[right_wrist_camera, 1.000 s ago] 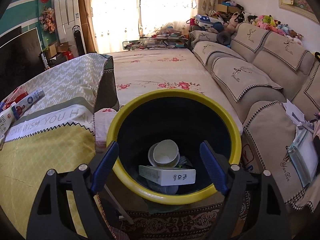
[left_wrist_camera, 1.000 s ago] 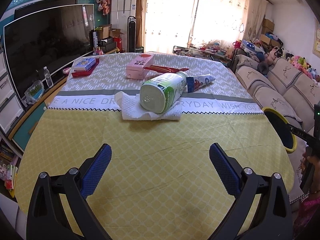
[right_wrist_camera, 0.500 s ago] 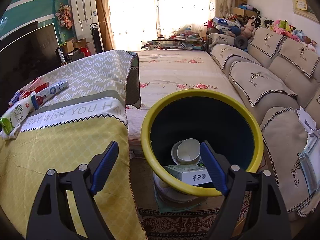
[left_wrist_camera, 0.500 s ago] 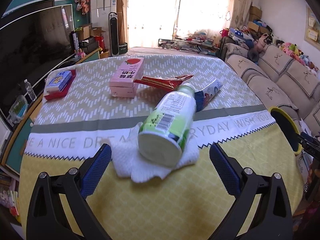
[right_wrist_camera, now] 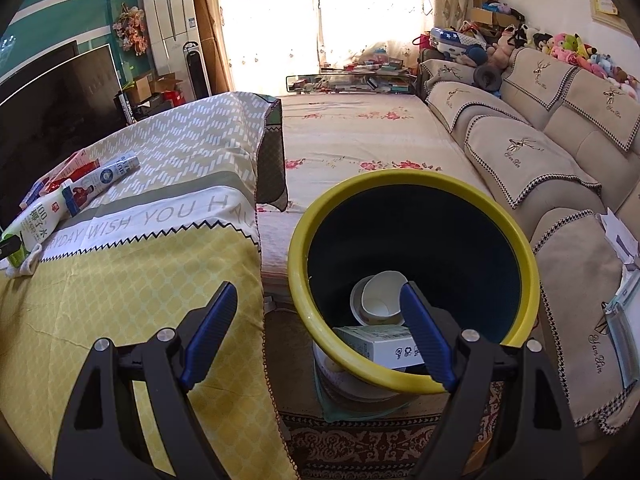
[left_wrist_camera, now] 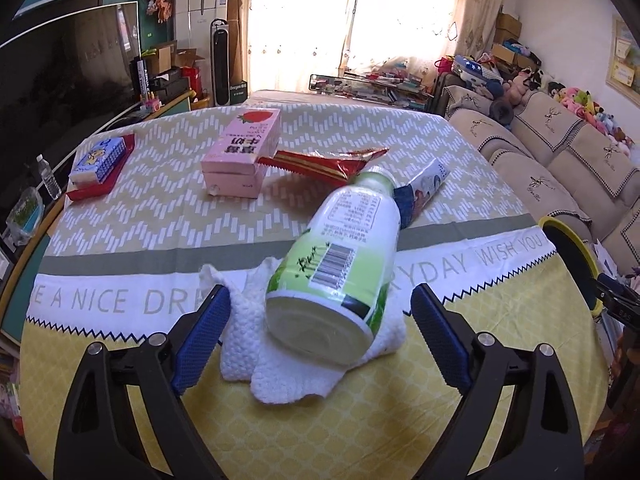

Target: Collect trash

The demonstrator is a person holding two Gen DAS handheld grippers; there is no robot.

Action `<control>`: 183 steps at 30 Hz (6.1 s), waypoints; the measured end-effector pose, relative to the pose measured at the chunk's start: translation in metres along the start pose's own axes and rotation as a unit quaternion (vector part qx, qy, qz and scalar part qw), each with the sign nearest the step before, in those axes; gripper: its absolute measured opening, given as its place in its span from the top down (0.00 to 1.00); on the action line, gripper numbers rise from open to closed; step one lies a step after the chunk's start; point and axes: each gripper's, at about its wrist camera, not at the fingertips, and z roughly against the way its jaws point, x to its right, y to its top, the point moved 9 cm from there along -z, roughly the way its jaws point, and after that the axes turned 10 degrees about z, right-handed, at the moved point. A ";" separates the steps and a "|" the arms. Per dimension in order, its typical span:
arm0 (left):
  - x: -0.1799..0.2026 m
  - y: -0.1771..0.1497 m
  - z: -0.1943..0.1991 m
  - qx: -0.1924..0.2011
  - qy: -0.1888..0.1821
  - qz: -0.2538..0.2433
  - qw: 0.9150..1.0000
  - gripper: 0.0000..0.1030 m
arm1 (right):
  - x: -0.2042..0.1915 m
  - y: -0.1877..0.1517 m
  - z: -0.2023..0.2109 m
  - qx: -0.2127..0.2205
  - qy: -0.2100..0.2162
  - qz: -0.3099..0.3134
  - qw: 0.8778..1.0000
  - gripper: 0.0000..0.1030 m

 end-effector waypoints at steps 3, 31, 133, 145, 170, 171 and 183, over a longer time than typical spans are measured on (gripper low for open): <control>-0.001 -0.006 -0.006 -0.014 0.002 -0.004 1.000 0.20 | -0.003 -0.001 -0.001 -0.001 0.003 0.002 1.000 0.24; -0.009 -0.007 0.000 -0.001 -0.029 0.028 0.999 0.41 | -0.016 -0.001 -0.002 -0.005 0.018 0.019 1.000 0.24; 0.201 0.041 0.108 -0.043 -0.108 -0.153 0.981 0.50 | -0.029 0.009 0.036 0.050 0.085 0.026 0.995 0.22; 0.246 0.052 0.136 -0.037 -0.147 -0.165 0.975 0.50 | -0.155 0.033 0.130 0.194 0.325 0.156 0.912 0.22; 0.287 0.051 0.149 -0.032 -0.201 -0.180 0.962 0.53 | -0.167 -0.034 0.102 0.082 0.316 0.183 0.927 0.99; 0.291 0.051 0.147 -0.033 -0.205 -0.181 0.961 0.54 | -0.165 -0.038 0.101 0.078 0.317 0.181 0.928 0.99; 0.283 -0.021 0.065 -0.150 -0.131 -0.267 0.943 0.37 | -0.146 -0.058 0.071 0.031 0.306 0.153 0.939 0.99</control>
